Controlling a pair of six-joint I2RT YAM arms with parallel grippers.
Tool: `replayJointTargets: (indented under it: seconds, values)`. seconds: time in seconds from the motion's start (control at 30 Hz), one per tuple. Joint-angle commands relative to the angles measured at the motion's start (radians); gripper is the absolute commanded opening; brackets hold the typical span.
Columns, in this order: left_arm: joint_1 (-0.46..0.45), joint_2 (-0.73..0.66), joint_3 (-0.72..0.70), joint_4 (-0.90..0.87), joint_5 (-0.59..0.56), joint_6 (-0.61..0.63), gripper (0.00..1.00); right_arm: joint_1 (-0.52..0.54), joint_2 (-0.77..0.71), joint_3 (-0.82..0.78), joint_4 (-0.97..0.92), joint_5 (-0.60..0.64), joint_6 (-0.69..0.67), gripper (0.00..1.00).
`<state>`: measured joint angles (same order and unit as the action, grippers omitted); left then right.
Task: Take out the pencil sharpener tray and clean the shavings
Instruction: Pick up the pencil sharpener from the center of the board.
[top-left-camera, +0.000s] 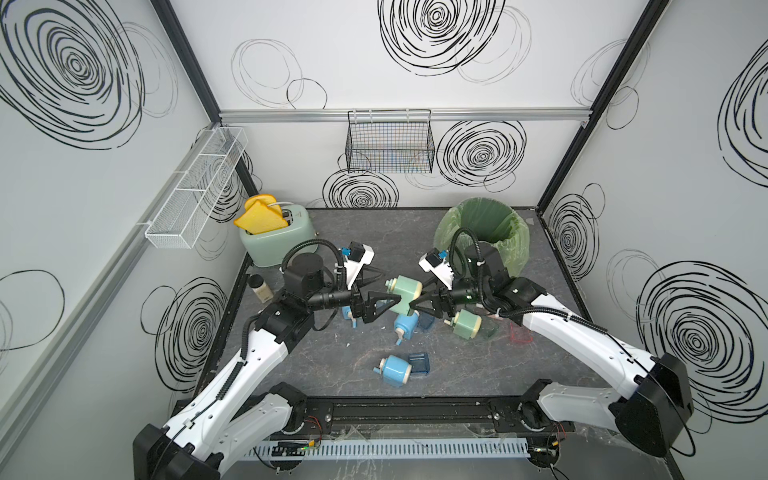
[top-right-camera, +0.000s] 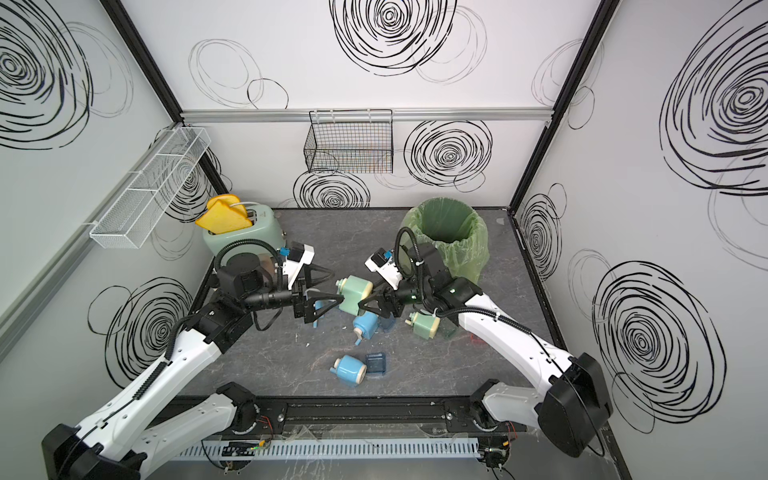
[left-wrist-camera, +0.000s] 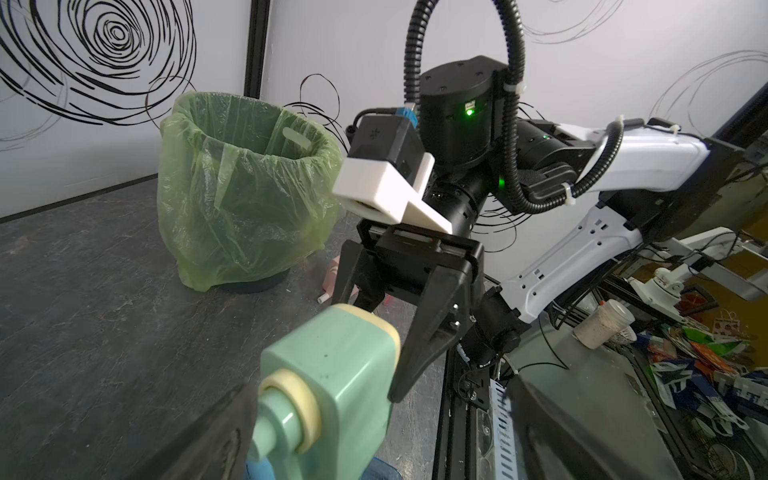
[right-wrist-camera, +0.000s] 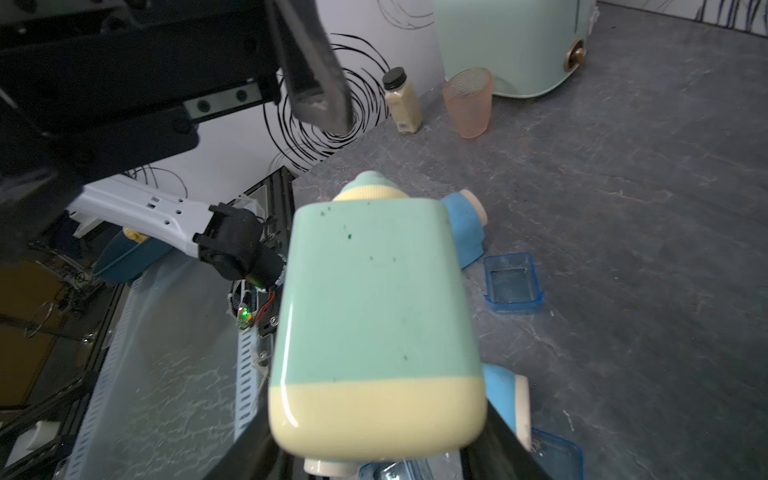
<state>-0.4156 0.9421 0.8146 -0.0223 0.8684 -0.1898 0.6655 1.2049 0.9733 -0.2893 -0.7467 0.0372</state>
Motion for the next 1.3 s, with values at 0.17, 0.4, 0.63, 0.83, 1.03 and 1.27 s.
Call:
replayJointTargets:
  seconds: [0.17, 0.4, 0.63, 0.83, 1.03, 1.27]
  values:
    - [-0.009, -0.004, 0.006, 0.051, 0.151, 0.030, 0.97, 0.008, -0.103, 0.024, -0.069, -0.094, -0.018, 0.30]
    - [-0.041, 0.013, 0.000, 0.076, 0.222, 0.018, 0.97, 0.017, -0.104, 0.069, -0.083, -0.139, -0.033, 0.30]
    - [-0.056, 0.036, 0.003, 0.062, 0.224, 0.028, 0.94, 0.034, -0.109, 0.097, -0.075, -0.154, -0.023, 0.30]
    - [-0.057, 0.037, 0.004, 0.072, 0.235, 0.023, 0.73, 0.050, -0.106, 0.104, -0.063, -0.142, -0.018, 0.30]
    - [-0.060, 0.055, -0.003, 0.070, 0.247, 0.019, 0.73, 0.065, -0.122, 0.109, -0.034, -0.124, -0.001, 0.30]
    - [-0.062, 0.058, -0.002, 0.043, 0.204, 0.024, 0.96, 0.083, -0.142, 0.108, -0.031, -0.083, -0.008, 0.30]
